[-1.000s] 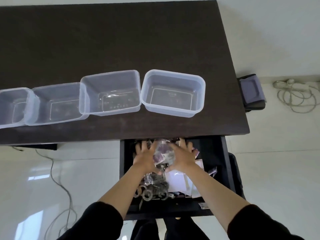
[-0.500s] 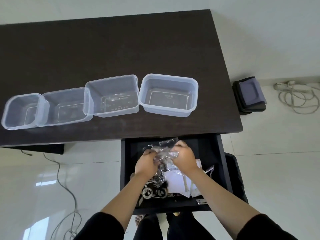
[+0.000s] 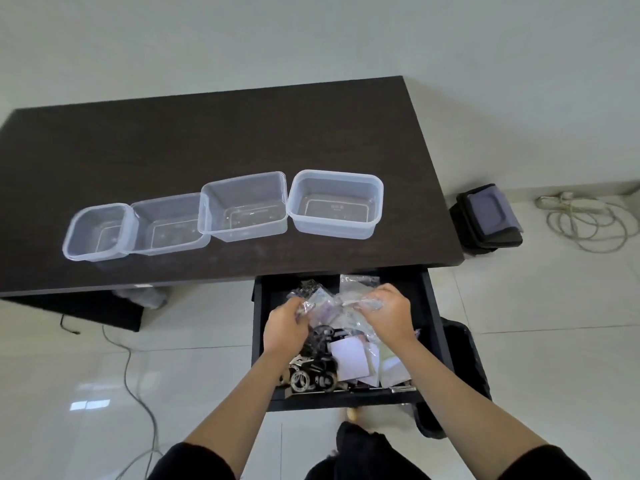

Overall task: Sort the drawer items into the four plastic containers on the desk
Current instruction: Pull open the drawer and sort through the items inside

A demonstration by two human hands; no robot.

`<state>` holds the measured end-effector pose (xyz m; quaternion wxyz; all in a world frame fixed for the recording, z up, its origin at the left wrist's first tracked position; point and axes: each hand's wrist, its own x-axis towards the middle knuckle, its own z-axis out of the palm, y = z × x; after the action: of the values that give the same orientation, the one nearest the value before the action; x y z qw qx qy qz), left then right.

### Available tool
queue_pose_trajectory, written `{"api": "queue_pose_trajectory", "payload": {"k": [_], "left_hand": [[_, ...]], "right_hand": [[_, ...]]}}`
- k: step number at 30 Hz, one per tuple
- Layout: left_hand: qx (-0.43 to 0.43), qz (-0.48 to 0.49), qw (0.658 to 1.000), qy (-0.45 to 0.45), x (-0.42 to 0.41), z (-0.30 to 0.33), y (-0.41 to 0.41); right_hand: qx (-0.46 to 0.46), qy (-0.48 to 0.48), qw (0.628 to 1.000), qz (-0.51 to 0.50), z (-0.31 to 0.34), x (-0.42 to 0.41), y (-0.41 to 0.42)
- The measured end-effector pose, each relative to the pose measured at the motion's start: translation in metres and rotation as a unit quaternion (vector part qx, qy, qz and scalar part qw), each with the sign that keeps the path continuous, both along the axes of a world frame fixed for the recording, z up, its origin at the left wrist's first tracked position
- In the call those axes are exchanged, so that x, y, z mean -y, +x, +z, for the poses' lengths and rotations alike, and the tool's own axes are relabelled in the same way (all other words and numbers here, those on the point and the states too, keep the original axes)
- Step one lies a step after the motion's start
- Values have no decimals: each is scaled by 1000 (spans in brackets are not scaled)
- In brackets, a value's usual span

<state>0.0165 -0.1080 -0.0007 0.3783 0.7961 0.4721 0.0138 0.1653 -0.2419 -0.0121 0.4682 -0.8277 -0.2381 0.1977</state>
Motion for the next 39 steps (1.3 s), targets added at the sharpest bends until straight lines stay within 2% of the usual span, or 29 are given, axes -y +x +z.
{"api": "queue_pose_trajectory", "payload": {"k": [7, 16, 24, 28, 33, 39], "left_hand": [[105, 52, 993, 4, 25, 41, -18], [144, 70, 987, -14, 78, 74, -13], [170, 21, 984, -47, 143, 82, 38], [138, -7, 989, -42, 191, 71, 86], [94, -25, 990, -104, 269, 46, 144], [34, 34, 987, -152, 340, -4, 171]], "right_hand": [[-14, 17, 1000, -8, 46, 24, -13], [-18, 20, 999, -27, 81, 83, -7], [-34, -8, 998, -61, 86, 147, 32], [-30, -33, 996, -82, 78, 194, 70], [-70, -76, 991, -87, 55, 263, 120], [-102, -147, 983, -51, 11, 320, 145]]}}
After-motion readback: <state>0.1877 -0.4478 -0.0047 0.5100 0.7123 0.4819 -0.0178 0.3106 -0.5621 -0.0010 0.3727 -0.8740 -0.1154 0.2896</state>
